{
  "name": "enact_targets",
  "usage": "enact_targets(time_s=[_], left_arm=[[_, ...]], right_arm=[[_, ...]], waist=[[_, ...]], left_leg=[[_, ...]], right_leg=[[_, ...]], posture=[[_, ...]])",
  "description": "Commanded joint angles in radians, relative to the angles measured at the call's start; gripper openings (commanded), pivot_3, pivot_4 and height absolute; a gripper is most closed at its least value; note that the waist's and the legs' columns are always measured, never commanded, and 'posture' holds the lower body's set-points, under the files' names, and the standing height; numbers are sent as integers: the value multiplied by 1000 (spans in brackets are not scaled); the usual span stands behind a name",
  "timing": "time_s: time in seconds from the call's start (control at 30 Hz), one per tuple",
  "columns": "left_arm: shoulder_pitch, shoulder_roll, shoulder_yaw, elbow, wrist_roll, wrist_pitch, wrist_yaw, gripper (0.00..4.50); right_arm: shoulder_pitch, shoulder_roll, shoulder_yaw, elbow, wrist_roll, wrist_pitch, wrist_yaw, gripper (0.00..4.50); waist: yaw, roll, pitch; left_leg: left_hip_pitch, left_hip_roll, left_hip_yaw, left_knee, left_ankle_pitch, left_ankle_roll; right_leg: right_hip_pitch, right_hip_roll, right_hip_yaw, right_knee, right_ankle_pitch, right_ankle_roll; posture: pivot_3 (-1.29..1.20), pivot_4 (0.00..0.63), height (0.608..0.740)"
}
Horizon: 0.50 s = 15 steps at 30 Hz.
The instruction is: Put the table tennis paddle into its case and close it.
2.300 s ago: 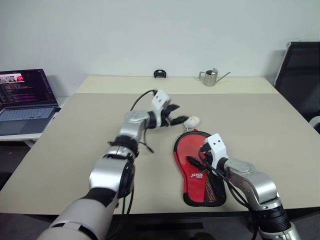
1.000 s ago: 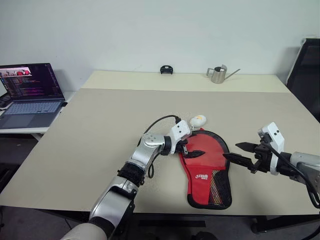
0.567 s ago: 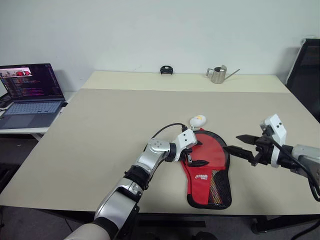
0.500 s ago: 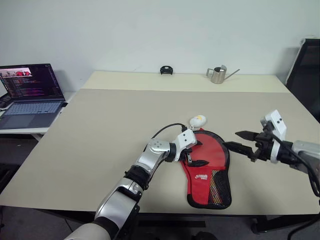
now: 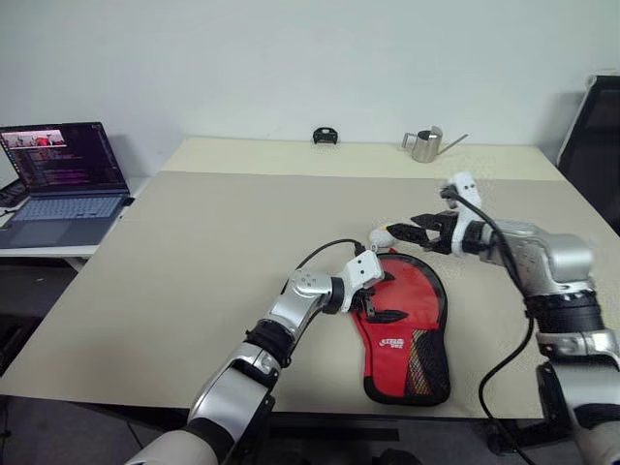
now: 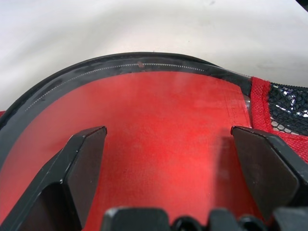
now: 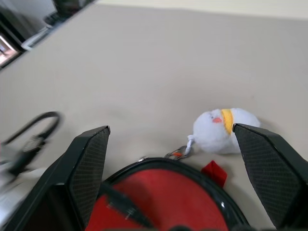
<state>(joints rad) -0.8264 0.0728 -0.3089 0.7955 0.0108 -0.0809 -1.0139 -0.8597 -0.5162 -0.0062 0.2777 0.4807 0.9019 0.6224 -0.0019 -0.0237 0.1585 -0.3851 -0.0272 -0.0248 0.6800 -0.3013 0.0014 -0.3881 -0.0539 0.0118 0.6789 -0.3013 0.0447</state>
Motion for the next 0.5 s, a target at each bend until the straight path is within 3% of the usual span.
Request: enact_targets(time_s=[0.03, 0.3, 0.5], left_arm=[[22, 0, -17, 7, 27, 3, 7, 4494], [38, 3, -21, -22, 30, 16, 10, 4494], [58, 10, -26, -57, 34, 29, 13, 4494]], right_arm=[[-112, 69, 2, 228, -94, -172, -39, 4500], [-284, 214, -39, 703, -223, -489, -160, 4500], [-345, 275, -59, 908, -279, -649, -246, 4500]], waist=[[-2, 0, 0], [-5, 1, 0], [-10, 1, 0]], left_leg=[[0, 0, 1, 0, 0, 0], [1, 0, 2, 0, 2, -3], [1, 0, 2, 0, 2, -4]], right_leg=[[0, 0, 1, 0, 0, 0], [-1, 0, 1, 1, 0, 0], [-1, -1, 2, 1, 0, 0]], posture=[[0, 150, 740], [0, 150, 740], [0, 150, 740]])
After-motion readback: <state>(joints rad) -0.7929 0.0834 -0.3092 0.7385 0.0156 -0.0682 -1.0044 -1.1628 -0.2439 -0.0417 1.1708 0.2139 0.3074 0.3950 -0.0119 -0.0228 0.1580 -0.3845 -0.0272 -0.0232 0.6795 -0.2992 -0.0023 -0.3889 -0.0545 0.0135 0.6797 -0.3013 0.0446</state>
